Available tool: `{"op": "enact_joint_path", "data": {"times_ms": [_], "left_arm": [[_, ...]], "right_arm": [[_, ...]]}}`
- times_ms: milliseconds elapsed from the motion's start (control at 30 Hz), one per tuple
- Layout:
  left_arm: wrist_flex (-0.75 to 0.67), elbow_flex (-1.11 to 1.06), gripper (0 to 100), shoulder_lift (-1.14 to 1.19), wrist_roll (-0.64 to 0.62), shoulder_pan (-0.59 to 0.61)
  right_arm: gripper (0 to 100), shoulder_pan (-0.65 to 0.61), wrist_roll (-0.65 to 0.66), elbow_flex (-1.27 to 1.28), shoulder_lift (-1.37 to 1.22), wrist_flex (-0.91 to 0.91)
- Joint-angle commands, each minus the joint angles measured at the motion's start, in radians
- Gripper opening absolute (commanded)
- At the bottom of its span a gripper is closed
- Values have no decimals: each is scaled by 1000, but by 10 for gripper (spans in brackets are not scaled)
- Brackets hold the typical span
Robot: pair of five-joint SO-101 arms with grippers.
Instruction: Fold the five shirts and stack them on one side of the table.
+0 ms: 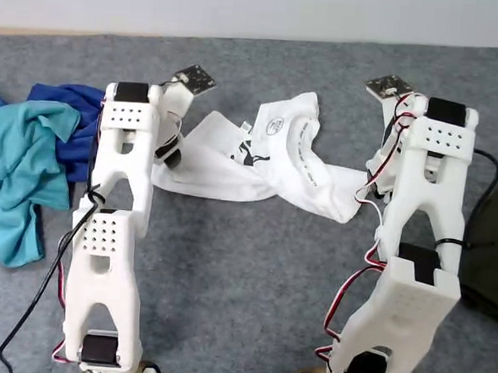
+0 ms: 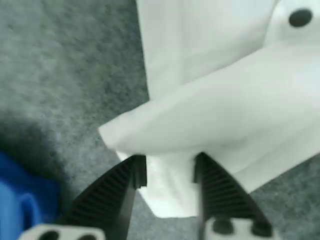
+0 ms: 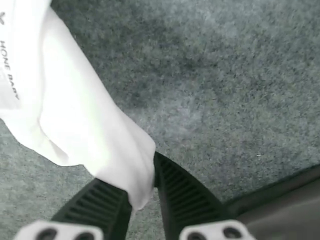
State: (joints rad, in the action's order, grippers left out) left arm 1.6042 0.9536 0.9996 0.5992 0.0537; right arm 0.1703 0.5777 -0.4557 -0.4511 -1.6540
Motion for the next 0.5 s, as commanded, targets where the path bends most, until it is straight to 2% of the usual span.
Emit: {"op": "enact_joint_path", "data": {"times_ms": [0, 200, 367, 467], "left_arm": [[0, 65, 28, -23, -6, 2], [147, 243, 2, -23, -9, 0], [150, 406, 2, -28, -89, 32], [152, 398, 2, -25, -95, 41]], "right_arm": [[11, 7, -11, -55, 38, -18], [11, 5, -11, -138, 38, -81], [11, 5, -9, -236, 38, -124], [11, 5, -8, -253, 38, -128]]}}
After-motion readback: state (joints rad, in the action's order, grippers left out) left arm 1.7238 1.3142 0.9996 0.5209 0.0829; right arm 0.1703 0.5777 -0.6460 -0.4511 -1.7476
